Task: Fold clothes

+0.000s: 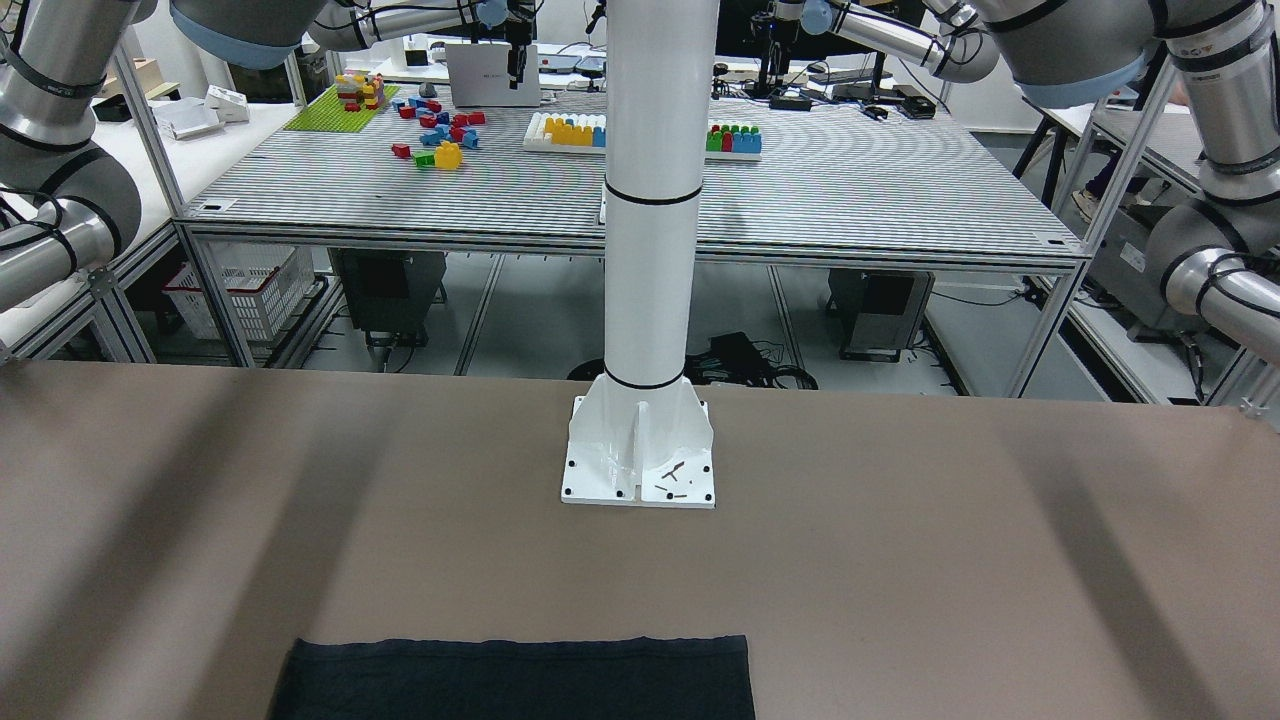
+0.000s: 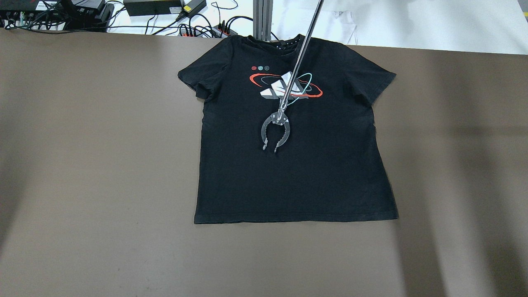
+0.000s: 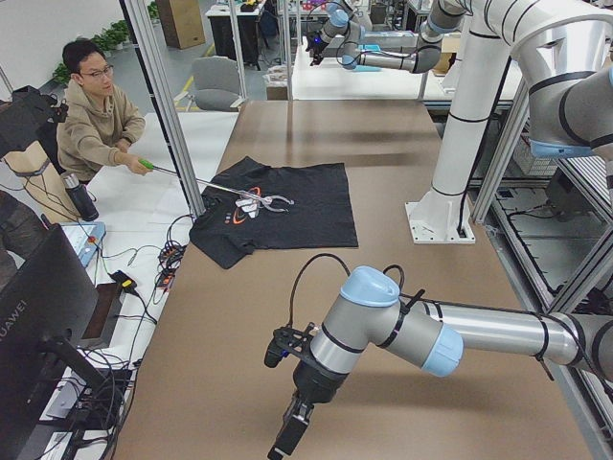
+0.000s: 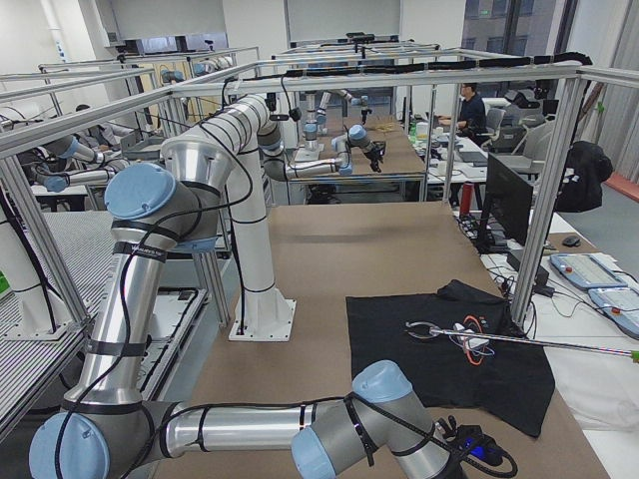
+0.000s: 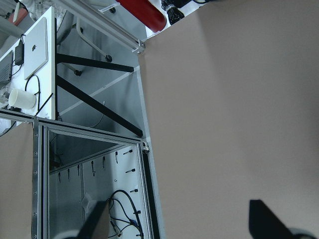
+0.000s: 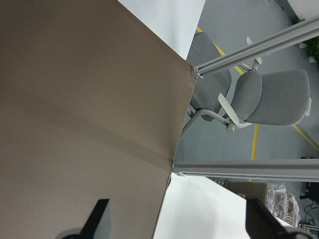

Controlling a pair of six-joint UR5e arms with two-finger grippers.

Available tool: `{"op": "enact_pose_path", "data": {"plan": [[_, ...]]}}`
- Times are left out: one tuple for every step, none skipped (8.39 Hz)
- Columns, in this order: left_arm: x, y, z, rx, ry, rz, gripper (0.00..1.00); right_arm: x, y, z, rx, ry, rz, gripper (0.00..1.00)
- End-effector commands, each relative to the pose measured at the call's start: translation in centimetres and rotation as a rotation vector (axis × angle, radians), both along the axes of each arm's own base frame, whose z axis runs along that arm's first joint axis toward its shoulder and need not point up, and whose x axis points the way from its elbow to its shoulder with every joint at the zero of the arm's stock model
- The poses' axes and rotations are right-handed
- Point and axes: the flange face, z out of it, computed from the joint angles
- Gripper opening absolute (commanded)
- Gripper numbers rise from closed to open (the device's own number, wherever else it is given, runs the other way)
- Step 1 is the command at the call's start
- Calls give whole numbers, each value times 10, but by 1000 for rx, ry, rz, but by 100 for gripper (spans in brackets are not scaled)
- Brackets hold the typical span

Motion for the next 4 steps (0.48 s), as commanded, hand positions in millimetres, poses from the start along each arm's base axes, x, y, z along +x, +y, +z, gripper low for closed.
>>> {"op": "enact_pose_path", "data": {"plan": [[0, 5, 6, -8, 1, 0, 100, 0, 2, 1, 0, -1, -2, 95], [1, 2, 4, -5, 2, 2, 100, -1, 3, 2, 1, -1, -2, 95], [1, 2, 6, -10, 1, 1, 100, -1, 3, 3, 0, -4, -4, 95], [1, 8, 18, -29, 3, 1, 100, -2, 7, 6, -5, -5, -6, 95]]}}
